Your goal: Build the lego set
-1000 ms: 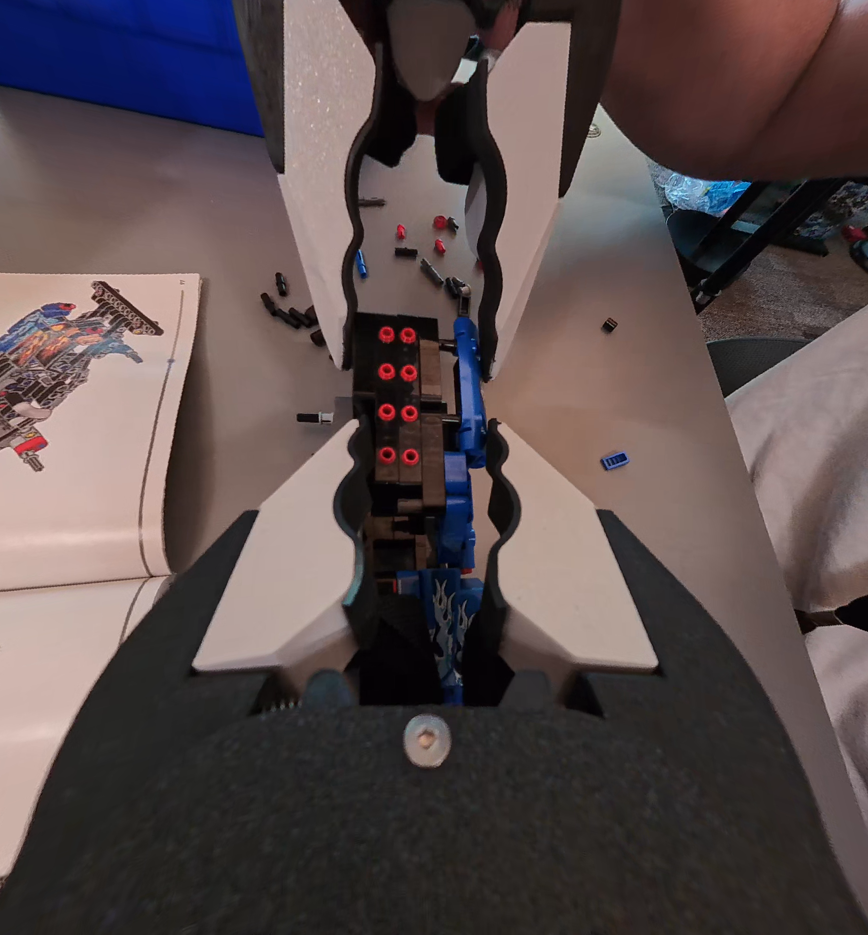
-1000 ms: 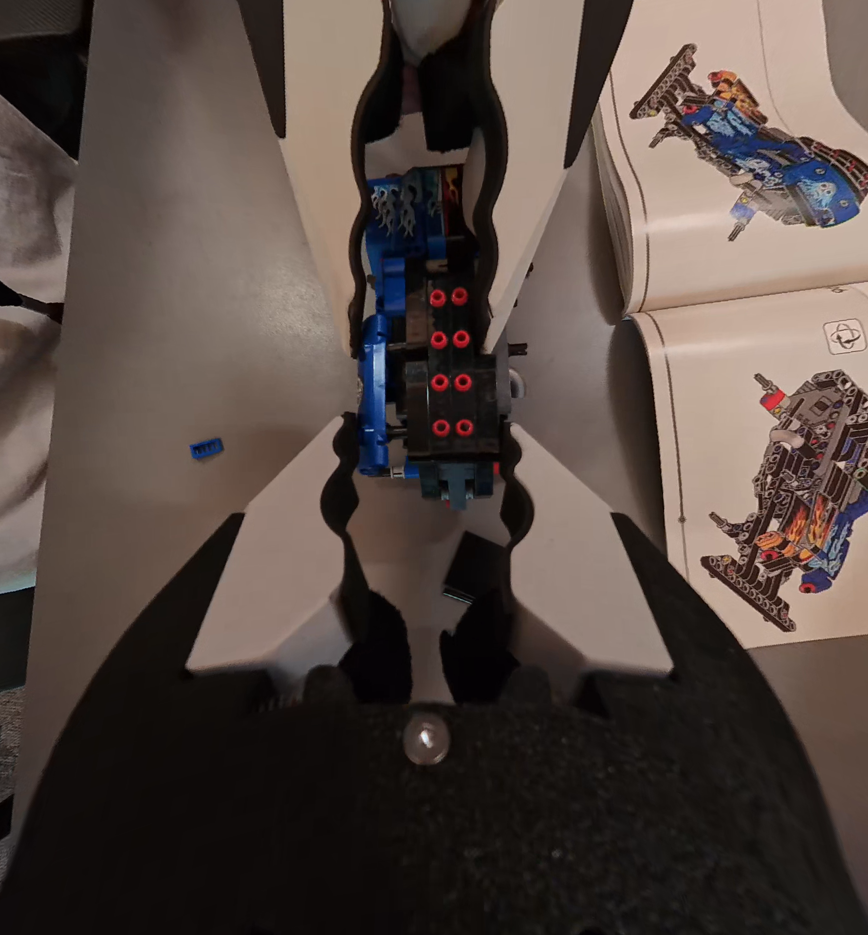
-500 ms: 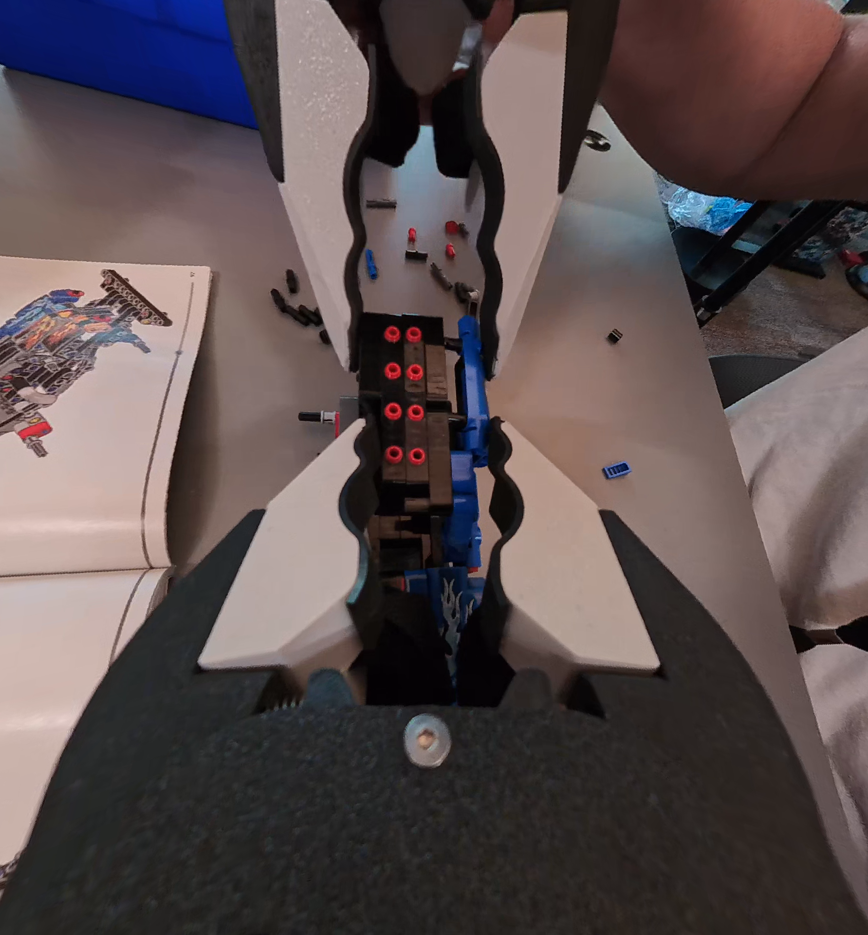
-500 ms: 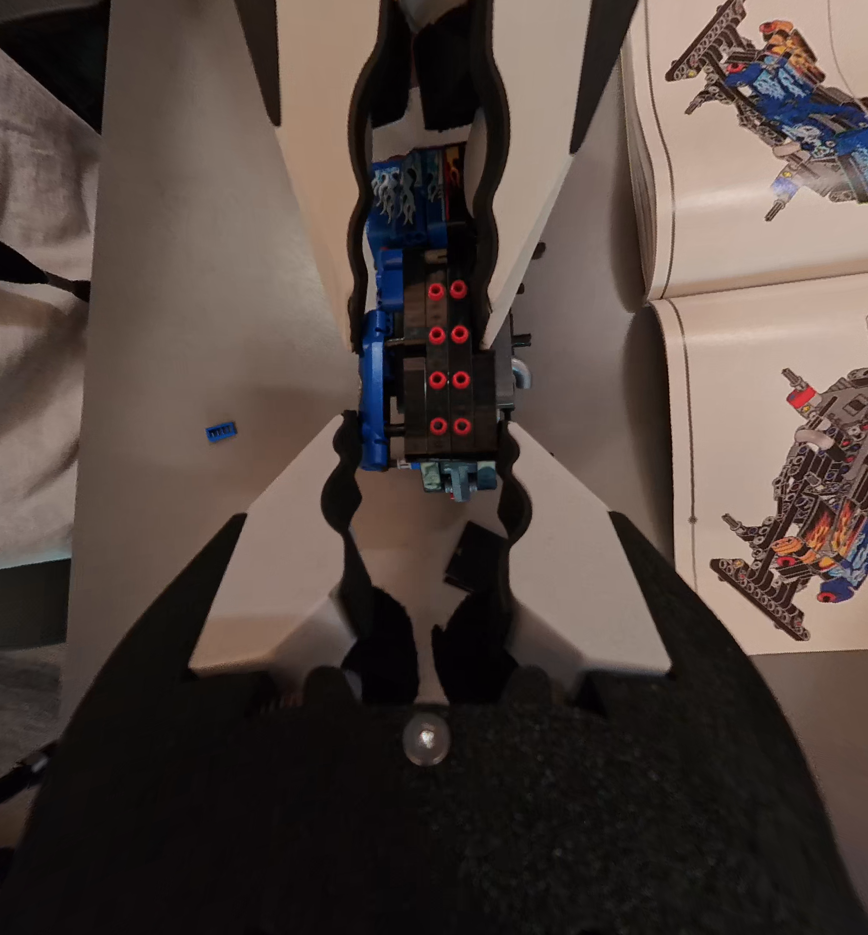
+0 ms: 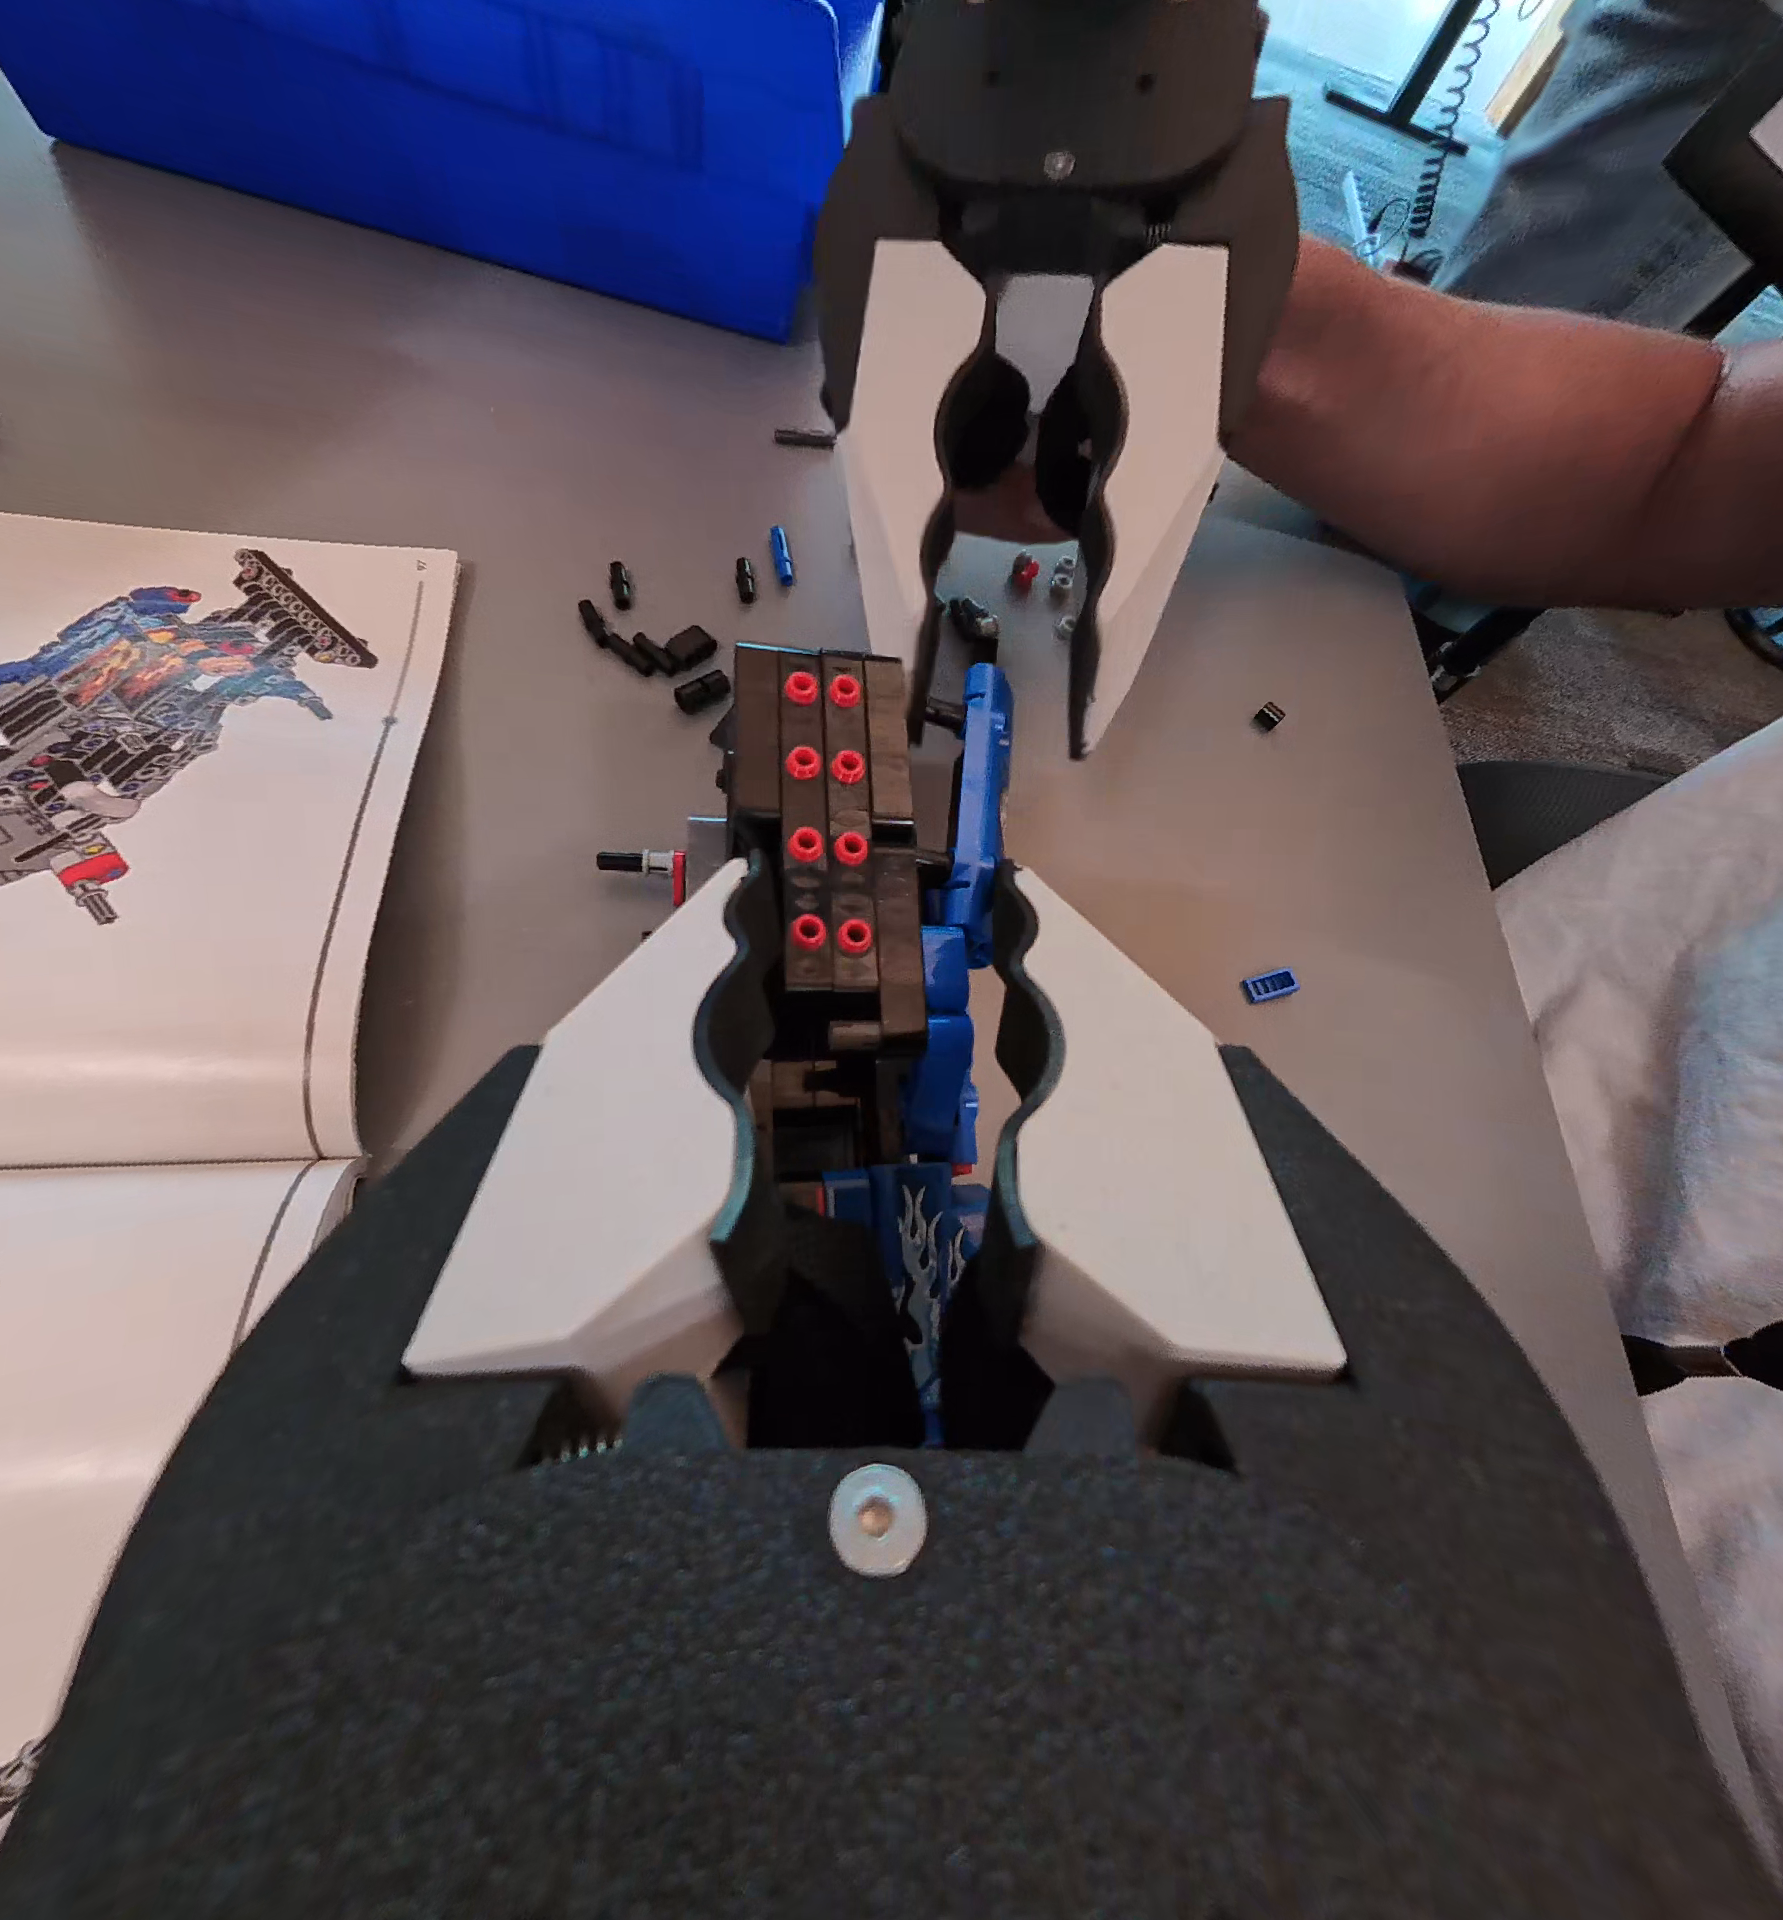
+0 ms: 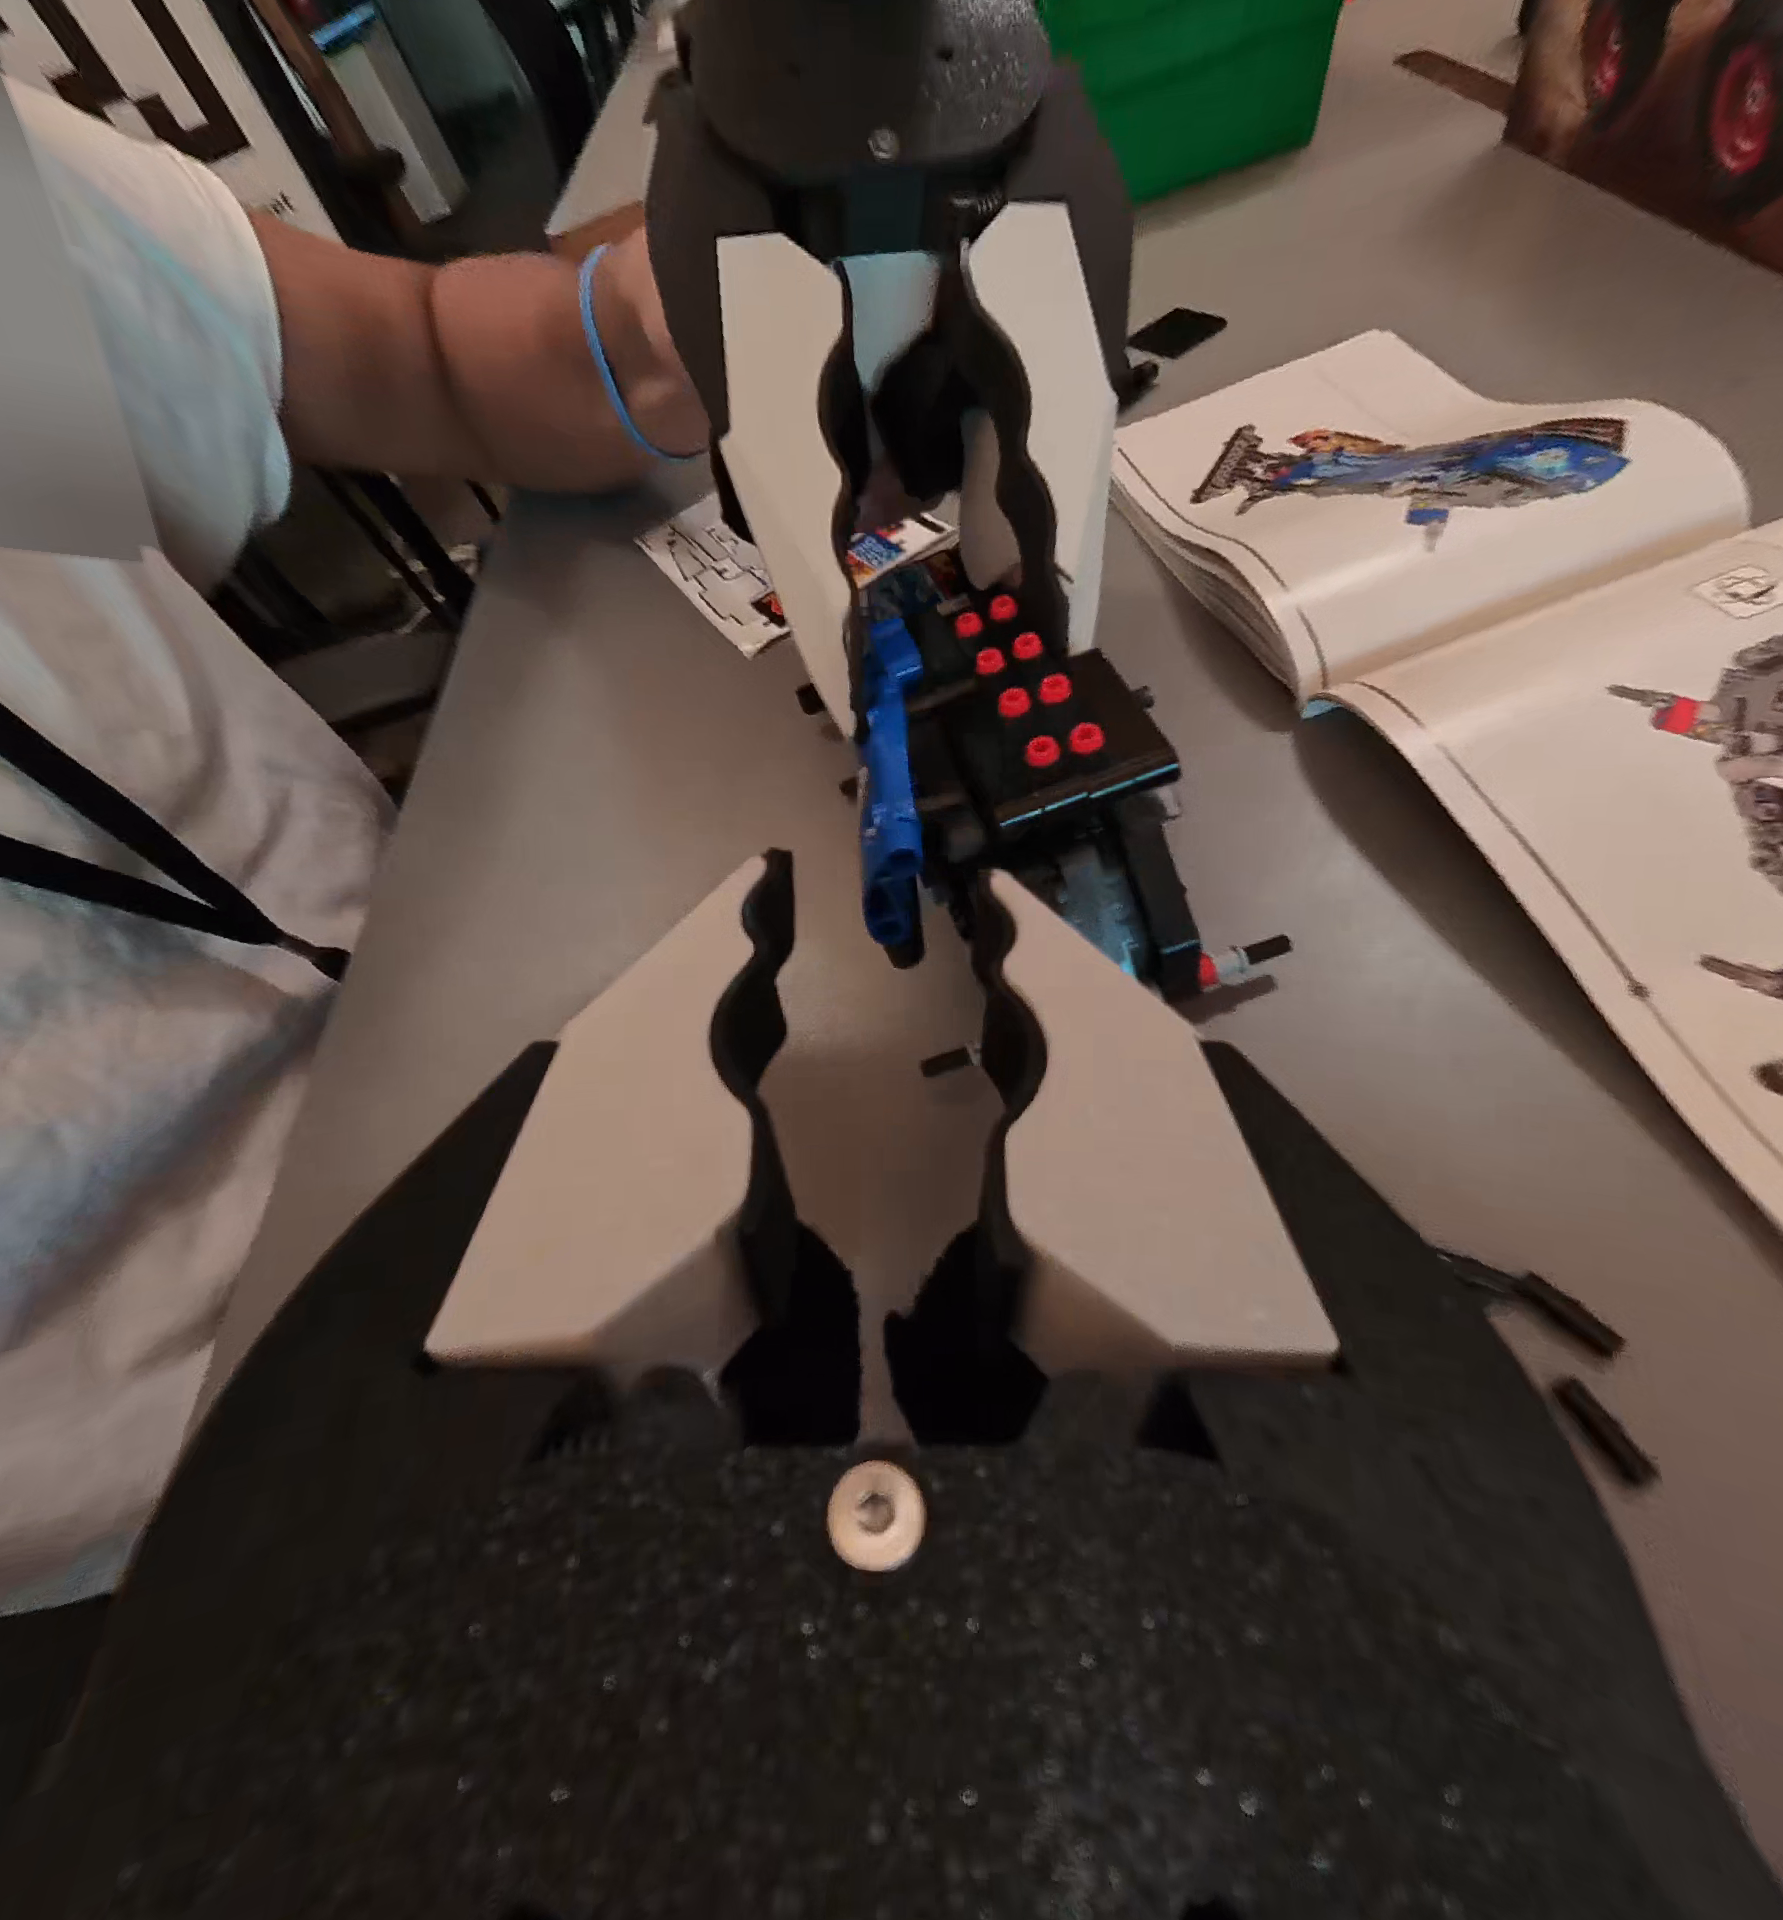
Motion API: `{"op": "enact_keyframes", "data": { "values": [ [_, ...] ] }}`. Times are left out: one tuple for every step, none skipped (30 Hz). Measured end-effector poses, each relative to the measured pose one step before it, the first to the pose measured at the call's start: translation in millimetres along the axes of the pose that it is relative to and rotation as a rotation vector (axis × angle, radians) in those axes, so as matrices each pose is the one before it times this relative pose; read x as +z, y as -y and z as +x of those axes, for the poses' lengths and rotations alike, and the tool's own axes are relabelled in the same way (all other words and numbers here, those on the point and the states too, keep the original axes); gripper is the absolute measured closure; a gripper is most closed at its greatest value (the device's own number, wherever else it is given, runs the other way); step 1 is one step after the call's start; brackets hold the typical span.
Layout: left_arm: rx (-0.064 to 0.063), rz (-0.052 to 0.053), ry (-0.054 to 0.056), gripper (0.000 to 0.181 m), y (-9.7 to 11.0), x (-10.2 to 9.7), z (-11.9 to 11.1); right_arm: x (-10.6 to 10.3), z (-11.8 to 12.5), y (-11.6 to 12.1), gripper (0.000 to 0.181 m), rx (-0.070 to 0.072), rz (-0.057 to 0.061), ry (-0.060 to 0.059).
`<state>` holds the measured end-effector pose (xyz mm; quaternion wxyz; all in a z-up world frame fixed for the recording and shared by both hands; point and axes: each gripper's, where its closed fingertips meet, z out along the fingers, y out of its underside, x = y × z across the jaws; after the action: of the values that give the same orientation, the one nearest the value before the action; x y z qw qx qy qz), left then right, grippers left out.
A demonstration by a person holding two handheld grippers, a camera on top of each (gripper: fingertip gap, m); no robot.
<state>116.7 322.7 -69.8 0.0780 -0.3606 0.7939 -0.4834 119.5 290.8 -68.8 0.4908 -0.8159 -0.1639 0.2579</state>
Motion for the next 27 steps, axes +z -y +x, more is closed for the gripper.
{"op": "enact_keyframes", "data": {
  "values": [
    [0.0015, -0.0003, -0.0004, 0.143, -0.01, -0.03, 0.25, 2.95, -0.28, -0.29, 0.152, 0.0105, 0.0025, 0.0119],
    [0.0011, -0.0005, -0.0001, 0.143, -0.09, -0.01, 0.07, 2.21, -0.7, -0.1, 0.163, -0.0034, 0.0012, 0.0081],
    [-0.0011, -0.0003, 0.0006, 0.143, 0.04, -0.07, 0.01, 1.08, 1.63, 0.71, 0.171, -0.0102, 0.0075, -0.0098],
    [0.0015, 0.0004, -0.0018, 0.143, 0.01, -0.19, 0.24, 0.33, 0.35, 0.33, 0.171, 0.0006, 0.0069, 0.0052],
    [0.0071, -0.003, -0.0063, 0.143, -0.25, 0.14, 1.01, 0.11, -1.14, -0.42, 0.173, 0.0446, 0.0011, 0.0292],
    [0.0132, -0.0074, -0.0133, 0.142, -0.57, 0.2, 2.24, 0.3, -2.08, -0.48, 0.173, 0.0699, -0.0061, 0.0444],
    [0.0172, -0.0096, -0.015, 0.141, -0.64, 0.13, 2.48, 0.4, -2.06, -0.19, 0.174, 0.0582, -0.0028, 0.0398],
    [0.0122, -0.007, -0.0072, 0.14, -0.45, 0.13, 1.09, 0.9, -1.65, -1.34, 0.174, 0.0277, -0.0067, 0.0281],
    [0.0007, -0.0019, -0.0032, 0.14, -0.05, -0.16, -0.53, 0.38, -0.17, 0.25, 0.174, 0.0073, 0.0001, 0.0103],
    [-0.0078, 0.0008, -0.0083, 0.14, 0.19, -0.37, -0.15, 0.06, 0.34, 0.45, 0.174, 0.0086, -0.0005, 0.0046],
    [-0.01, 0.0002, -0.0041, 0.141, 0.09, -0.33, -0.69, -0.14, -0.23, 0.41, 0.174, 0.0144, -0.003, 0.0105],
    [-0.0044, 0.0012, 0.003, 0.141, 0.2, -0.4, -1.39, -0.18, 1.09, 0.95, 0.174, 0.0079, 0.004, 0.0],
    [0.0018, 0.0017, 0.0032, 0.141, 0.18, -0.34, -0.99, -0.11, 1.26, 0.74, 0.174, 0.0085, 0.0078, -0.0007],
    [0.002, 0.002, 0.0054, 0.141, 0.19, -0.08, -1.07, -0.06, 0.47, 0.37, 0.174, 0.0046, 0.0087, 0.0015],
    [0.003, 0.0007, 0.0037, 0.141, 0.02, 0.1, -0.75, -0.32, 1.5, 0.35, 0.174, -0.011, 0.011, -0.0111],
    [-0.0014, -0.0011, 0.0025, 0.142, 0.19, 0.19, -0.42, -0.26, 0.43, -0.02, 0.174, -0.0041, 0.005, -0.0051],
    [-0.0058, 0.0009, 0.0029, 0.142, 0.18, 0.18, -0.82, -0.35, 0.35, 0.36, 0.174, -0.0053, 0.0049, -0.0064],
    [-0.0036, 0.0011, 0.001, 0.142, 0.08, 0.04, -0.62, -0.62, 0.52, 0.38, 0.174, -0.006, 0.0059, -0.0073],
    [-0.0055, -0.0018, 0.0017, 0.143, -0.02, 0.2, -0.84, -0.37, 0.04, -0.11, 0.174, -0.0003, 0.0028, -0.0022],
    [-0.0018, -0.0022, 0.0011, 0.143, -0.02, 0.17, -0.72, -0.12, -0.02, -0.2, 0.174, 0.0005, 0.0013, -0.0008],
    [0.0031, -0.0013, 0.0001, 0.143, 0.0, 0.07, -0.02, -0.28, -0.08, -0.06, 0.174, 0.0001, 0.0028, 0.0001],
    [0.0051, -0.0009, 0.0006, 0.143, -0.02, 0.08, -0.02, -0.13, -0.09, 0.06, 0.174, 0.0009, 0.0011, 0.0],
    [0.0029, -0.0005, -0.0002, 0.143, -0.11, 0.02, 0.1, -0.09, -0.12, -0.13, 0.174, 0.0089, -0.0014, 0.0014],
    [0.0008, -0.0014, -0.0029, 0.143, -0.05, -0.14, 0.15, -0.21, -0.39, 0.86, 0.174, 0.0095, 0.0008, 0.0018],
    [0.004, 0.0002, -0.0017, 0.143, 0.09, -0.01, 0.12, -0.54, -1.17, 2.4, 0.174, 0.0082, 0.0118, 0.0054],
    [0.0133, 0.0034, 0.0002, 0.143, 0.11, 0.43, 0.48, -0.76, -3.17, 4.24, 0.174, 0.0299, 0.0238, 0.0279],
    [0.0046, 0.0003, -0.0044, 0.143, 0.06, 0.25, 0.83, -0.59, -2.24, 3.47, 0.175, 0.0342, 0.0169, 0.0245]
  ]
}}
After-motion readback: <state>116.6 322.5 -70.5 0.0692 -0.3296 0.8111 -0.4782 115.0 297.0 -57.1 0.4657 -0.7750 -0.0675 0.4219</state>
